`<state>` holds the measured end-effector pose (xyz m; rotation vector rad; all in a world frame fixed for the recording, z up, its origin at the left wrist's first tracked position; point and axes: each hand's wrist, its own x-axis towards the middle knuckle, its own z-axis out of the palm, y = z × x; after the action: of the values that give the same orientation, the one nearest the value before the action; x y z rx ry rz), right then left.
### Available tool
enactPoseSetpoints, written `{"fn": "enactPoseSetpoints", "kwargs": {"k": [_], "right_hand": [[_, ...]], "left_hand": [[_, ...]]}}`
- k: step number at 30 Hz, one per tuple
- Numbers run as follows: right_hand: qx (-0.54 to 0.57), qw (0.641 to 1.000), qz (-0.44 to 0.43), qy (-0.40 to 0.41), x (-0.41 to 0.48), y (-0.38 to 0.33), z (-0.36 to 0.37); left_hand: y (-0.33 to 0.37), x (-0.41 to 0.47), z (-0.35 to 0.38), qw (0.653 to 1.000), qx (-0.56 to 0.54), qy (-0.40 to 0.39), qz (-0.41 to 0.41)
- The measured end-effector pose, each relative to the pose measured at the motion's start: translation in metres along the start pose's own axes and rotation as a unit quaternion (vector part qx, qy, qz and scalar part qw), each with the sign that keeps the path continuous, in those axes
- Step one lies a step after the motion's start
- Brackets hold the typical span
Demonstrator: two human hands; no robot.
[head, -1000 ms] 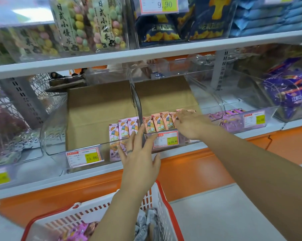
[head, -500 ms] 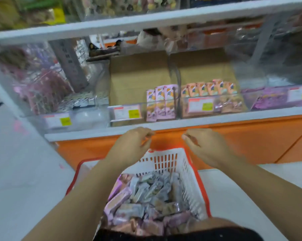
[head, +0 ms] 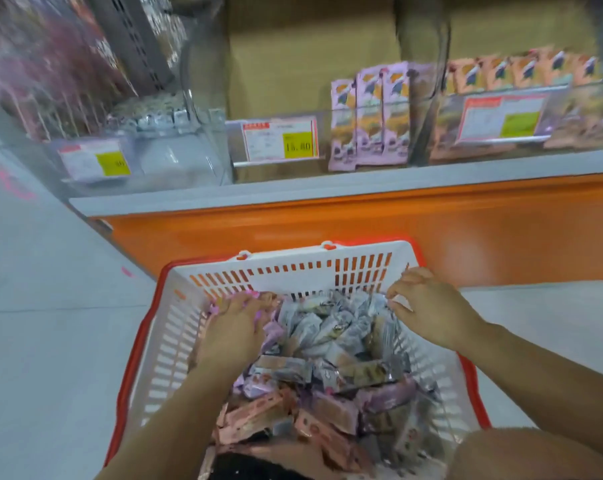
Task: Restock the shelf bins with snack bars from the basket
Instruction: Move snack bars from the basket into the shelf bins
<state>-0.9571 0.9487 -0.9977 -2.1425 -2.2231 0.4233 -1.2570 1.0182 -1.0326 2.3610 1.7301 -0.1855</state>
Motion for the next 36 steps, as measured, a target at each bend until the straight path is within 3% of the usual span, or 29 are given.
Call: {"fn": "enactPoseSetpoints", "kwargs": {"k": [8, 11, 19, 21, 24, 27, 30, 33, 34, 36], "right_hand": [[-0.072, 0.997, 0.006, 0.016, 0.002, -0.003, 0.01], [-0.083, 0.996, 0.002, 0.018, 0.004, -0.002, 0.014], [-0.071, 0.996, -0.002, 0.05, 0.004, -0.001, 0.017], [-0.066, 0.996, -0.003, 0.054, 0.004, 0.0, 0.017], [-0.038, 0.998, 0.003, 0.057, 0.002, 0.0, 0.016], [0.007, 0.998, 0.024, 0.062, 0.002, -0.003, 0.008], [0.121, 0.99, 0.053, 0.057, 0.005, -0.013, -0.009], [0.337, 0.938, 0.07, 0.037, 0.001, -0.028, -0.046], [0.39, 0.917, 0.078, 0.019, -0.002, -0.033, -0.061], [0.476, 0.873, 0.099, -0.021, -0.01, -0.042, -0.087]], "left_hand": [[0.008, 0.034, 0.024, 0.997, 0.046, -0.041, 0.035], [0.017, 0.048, 0.027, 0.993, 0.112, -0.021, 0.043], [0.022, 0.059, 0.028, 0.987, 0.158, 0.01, 0.036], [0.021, 0.054, 0.027, 0.988, 0.135, 0.048, 0.056], [0.021, 0.041, 0.019, 0.984, 0.004, 0.127, 0.125], [0.034, 0.018, -0.002, 0.955, -0.119, 0.162, 0.219], [0.047, -0.003, -0.034, 0.926, -0.141, 0.194, 0.291], [0.056, -0.019, -0.065, 0.909, -0.096, 0.214, 0.345], [0.06, -0.025, -0.078, 0.911, -0.091, 0.189, 0.356], [0.068, -0.035, -0.099, 0.908, -0.133, 0.17, 0.359]]}}
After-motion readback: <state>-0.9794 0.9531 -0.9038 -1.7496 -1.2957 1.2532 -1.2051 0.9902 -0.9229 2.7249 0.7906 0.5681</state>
